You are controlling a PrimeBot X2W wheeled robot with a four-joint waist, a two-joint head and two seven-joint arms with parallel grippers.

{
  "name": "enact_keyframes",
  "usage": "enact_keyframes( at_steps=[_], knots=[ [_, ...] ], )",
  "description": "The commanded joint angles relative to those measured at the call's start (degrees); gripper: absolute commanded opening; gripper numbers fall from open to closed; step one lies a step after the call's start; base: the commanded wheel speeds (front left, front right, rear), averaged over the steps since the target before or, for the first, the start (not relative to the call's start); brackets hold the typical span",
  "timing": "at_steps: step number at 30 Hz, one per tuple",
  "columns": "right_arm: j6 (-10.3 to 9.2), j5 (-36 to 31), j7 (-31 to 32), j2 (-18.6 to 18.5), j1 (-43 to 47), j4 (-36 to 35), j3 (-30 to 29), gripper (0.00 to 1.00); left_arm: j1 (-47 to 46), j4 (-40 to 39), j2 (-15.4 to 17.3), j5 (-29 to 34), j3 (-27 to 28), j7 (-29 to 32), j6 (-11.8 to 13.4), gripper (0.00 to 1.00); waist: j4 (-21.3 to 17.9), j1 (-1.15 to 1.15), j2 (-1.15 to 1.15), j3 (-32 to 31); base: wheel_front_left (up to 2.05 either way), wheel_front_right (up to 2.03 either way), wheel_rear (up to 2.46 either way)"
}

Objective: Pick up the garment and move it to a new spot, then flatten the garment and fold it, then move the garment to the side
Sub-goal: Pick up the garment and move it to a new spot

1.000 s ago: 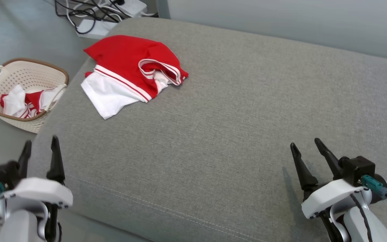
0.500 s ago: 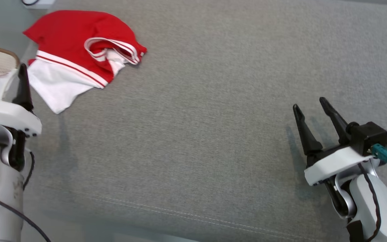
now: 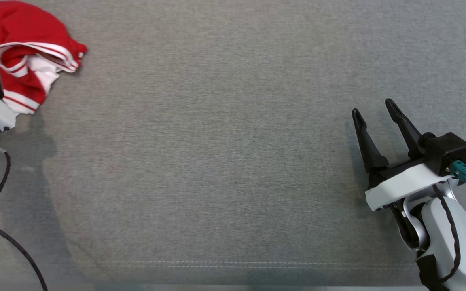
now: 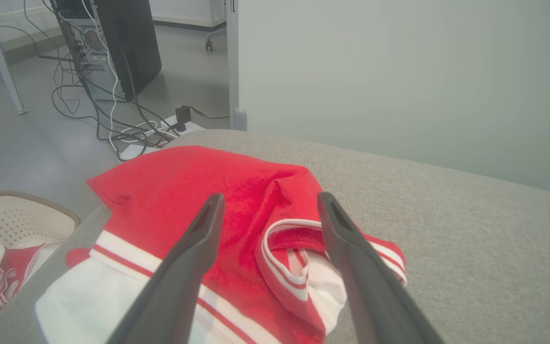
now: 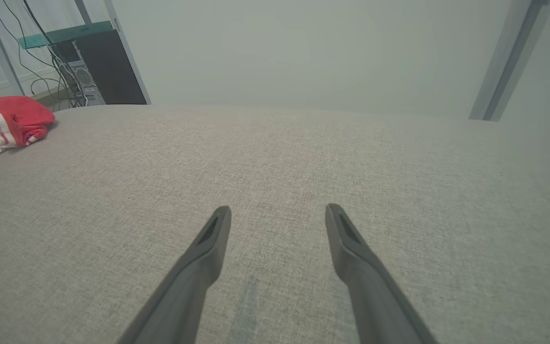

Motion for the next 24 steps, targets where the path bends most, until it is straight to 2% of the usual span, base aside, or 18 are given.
enact_keyframes(
  at_steps=[1,4,14,15,16,24],
  knots=[
    [0.24,-0.40,-0.12,0.33,-0.03,-1.57,0.63,1.00,-1.58,1.05,4.68,0.12,0.86,0.18,0.28,1.00,-2.47,0.00,0.00,1.48,0.00,0.00,0.00],
    [0.24,-0.25,-0.28,0.64,-0.23,-1.46,0.82,1.00,-1.92,3.88,5.64,0.40,0.94,-0.05,1.86,1.00,-3.96,0.00,0.00,1.81,0.00,0.00,0.00],
    [0.24,0.47,-0.69,0.94,-0.46,-0.77,0.89,1.00,-2.23,9.27,6.31,-0.66,1.61,-1.53,3.32,1.00,-6.77,0.00,0.00,2.04,0.00,0.00,0.00],
    [0.24,0.52,-0.75,1.00,-0.46,-0.71,0.84,1.00,-2.24,9.36,6.46,-0.64,1.67,-2.23,3.65,0.18,-6.93,0.00,0.00,1.96,0.00,0.00,0.00],
    [0.24,0.54,-0.81,1.09,-0.45,-0.62,0.84,1.00,-2.15,9.36,6.64,-0.48,1.64,-2.95,4.08,0.00,-7.09,0.00,0.00,1.77,0.00,0.00,0.00],
    [0.24,1.19,-1.34,2.05,0.26,0.87,0.44,1.00,-1.00,9.21,6.90,0.32,0.64,-4.87,3.92,0.00,-6.90,0.00,0.00,-0.89,0.00,0.00,0.00]
  ],
)
